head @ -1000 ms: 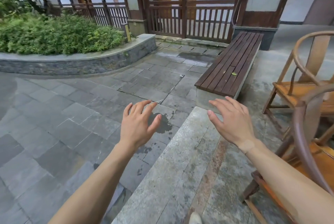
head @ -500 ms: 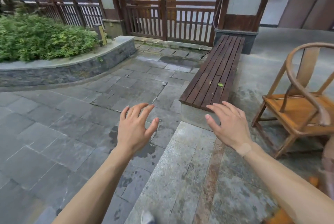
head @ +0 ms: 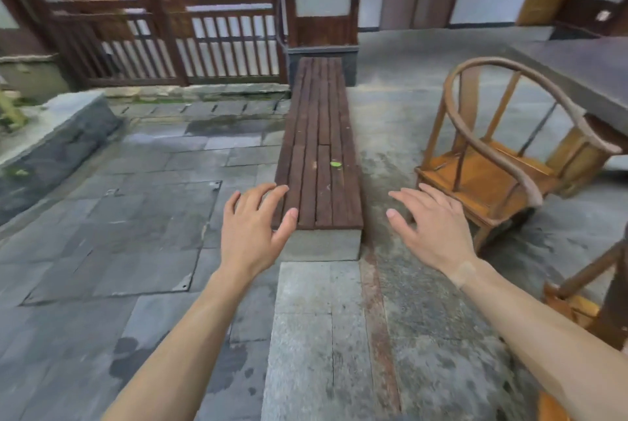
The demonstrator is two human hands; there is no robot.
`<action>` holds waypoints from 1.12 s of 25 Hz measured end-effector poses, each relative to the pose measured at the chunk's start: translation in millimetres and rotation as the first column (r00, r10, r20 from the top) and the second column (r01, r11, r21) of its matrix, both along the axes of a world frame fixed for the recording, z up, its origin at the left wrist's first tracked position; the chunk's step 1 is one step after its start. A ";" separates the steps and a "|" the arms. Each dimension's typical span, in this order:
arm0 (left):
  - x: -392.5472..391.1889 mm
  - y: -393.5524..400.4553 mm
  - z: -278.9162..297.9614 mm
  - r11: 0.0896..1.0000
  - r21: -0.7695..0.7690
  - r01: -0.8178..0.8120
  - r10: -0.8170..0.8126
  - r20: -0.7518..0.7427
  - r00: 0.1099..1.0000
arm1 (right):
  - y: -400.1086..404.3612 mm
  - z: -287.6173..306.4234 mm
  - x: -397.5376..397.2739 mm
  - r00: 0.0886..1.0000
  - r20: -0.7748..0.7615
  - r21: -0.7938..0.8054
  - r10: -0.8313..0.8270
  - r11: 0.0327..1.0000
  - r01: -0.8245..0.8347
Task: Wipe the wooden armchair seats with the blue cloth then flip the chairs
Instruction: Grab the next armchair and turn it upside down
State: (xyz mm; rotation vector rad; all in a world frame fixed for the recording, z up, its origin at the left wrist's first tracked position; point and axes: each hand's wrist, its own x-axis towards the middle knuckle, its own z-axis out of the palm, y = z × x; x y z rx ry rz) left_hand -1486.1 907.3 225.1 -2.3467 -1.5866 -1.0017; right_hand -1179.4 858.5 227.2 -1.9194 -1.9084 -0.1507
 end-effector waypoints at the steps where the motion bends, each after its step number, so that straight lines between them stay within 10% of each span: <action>1: 13.2 25.0 0.4 0.998 -0.018 0.052 -0.052 0.010 0.999 | 9.2 -0.4 10.2 0.999 -0.001 -0.013 -0.047 0.999 0.047; 17: 438.3 302.4 -8.7 0.589 -0.056 0.806 -0.805 -0.130 0.579 | 138.9 -19.4 285.6 0.698 -0.058 0.036 -0.713 0.698 0.716; 28: 669.7 212.0 -36.3 -0.279 -0.148 0.949 -0.954 -0.066 -0.291 | 44.6 -36.9 287.0 -0.015 -0.029 0.014 -0.999 -0.015 1.000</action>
